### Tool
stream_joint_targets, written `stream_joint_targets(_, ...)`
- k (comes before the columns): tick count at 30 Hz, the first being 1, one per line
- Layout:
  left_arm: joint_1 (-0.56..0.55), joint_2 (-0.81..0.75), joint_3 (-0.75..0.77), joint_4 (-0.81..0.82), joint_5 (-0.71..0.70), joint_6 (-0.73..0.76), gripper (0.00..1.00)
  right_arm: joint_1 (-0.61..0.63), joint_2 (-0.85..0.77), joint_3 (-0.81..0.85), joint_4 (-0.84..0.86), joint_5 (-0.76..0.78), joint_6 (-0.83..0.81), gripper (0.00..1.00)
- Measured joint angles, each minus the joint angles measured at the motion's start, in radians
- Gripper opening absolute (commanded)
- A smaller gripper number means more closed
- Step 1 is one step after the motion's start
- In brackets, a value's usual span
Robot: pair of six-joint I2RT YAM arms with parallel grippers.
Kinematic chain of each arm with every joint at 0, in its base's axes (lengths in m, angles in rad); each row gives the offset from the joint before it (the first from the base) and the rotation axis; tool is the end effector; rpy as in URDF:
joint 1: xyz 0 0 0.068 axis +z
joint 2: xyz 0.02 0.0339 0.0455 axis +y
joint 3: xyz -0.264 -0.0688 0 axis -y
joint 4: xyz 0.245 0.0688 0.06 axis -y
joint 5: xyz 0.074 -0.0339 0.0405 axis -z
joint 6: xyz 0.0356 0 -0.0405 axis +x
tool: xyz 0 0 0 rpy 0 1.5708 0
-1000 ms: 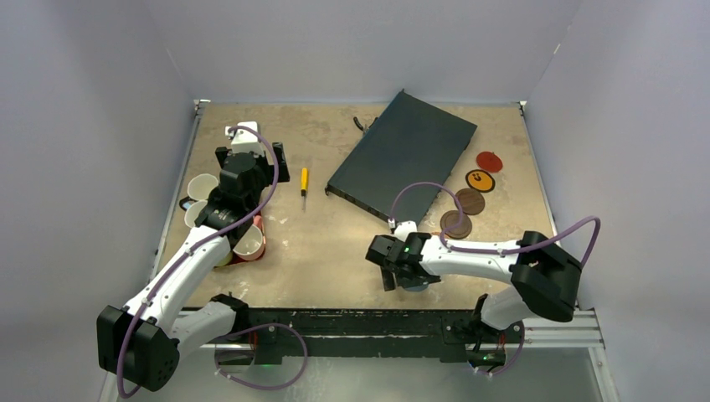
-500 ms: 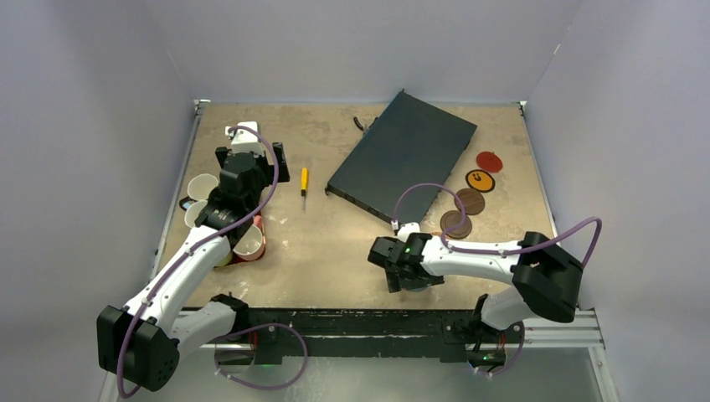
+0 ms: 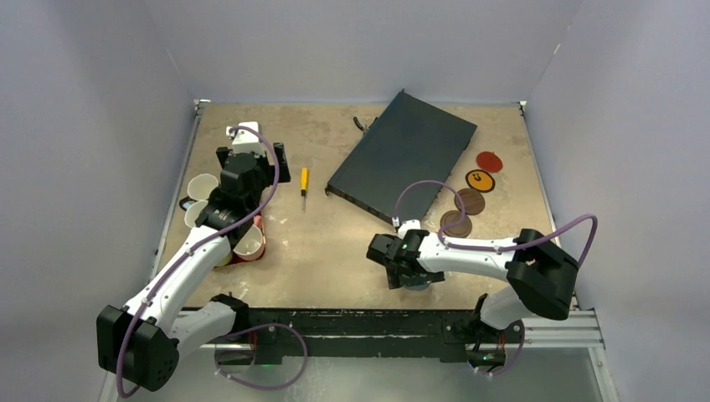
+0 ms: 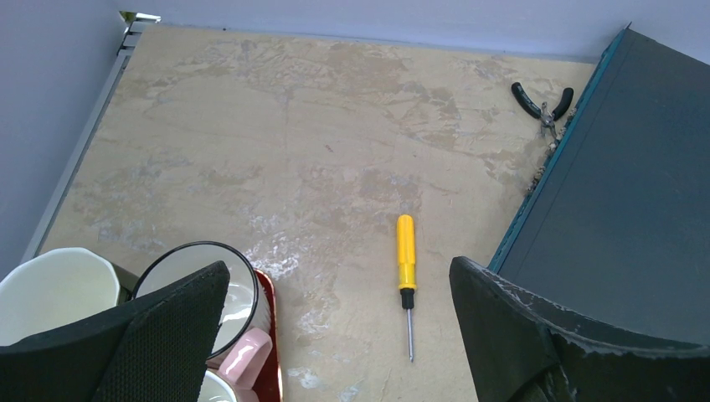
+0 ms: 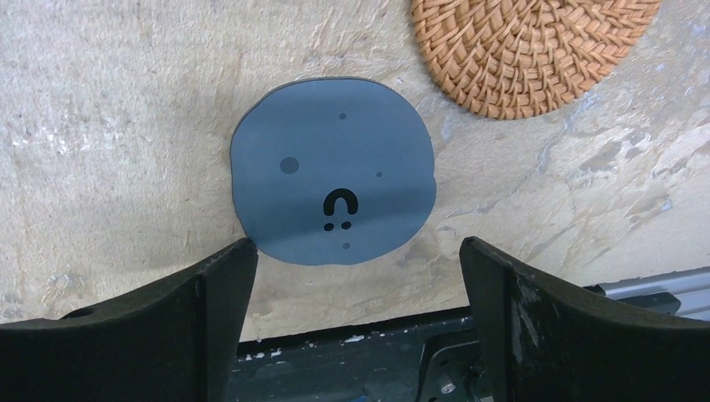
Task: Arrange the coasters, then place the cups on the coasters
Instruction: Move the coaster to the center of the board, then pick up the cup from the tray.
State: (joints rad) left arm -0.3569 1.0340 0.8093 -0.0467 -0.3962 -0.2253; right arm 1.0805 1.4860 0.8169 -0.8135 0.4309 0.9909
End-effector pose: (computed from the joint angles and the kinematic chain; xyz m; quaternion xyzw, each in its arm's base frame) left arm 0.2298 -0.0710 0.3156 -0.0675 0.7868 -0.0201 0.6131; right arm 0.1244 0.2015 0.1657 -0.0343 0.9754 -0.0719 0.2057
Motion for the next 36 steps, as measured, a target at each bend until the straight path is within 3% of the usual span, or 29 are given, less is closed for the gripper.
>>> stream_joint_targets(21,-0.005,0.000,0.000,0.000,0.000,0.000,0.99,-0.016,0.009,0.010,-0.013,0.028,0.010,0.98)
stream_joint_targets(30,-0.005,0.000,0.000,0.000,0.000,0.000,0.99,-0.022,-0.105,0.025,0.046,-0.008,-0.083,0.98)
stream_joint_targets(36,-0.005,-0.001,0.000,0.000,0.003,0.000,0.99,-0.034,-0.145,0.117,0.103,-0.041,-0.195,0.98)
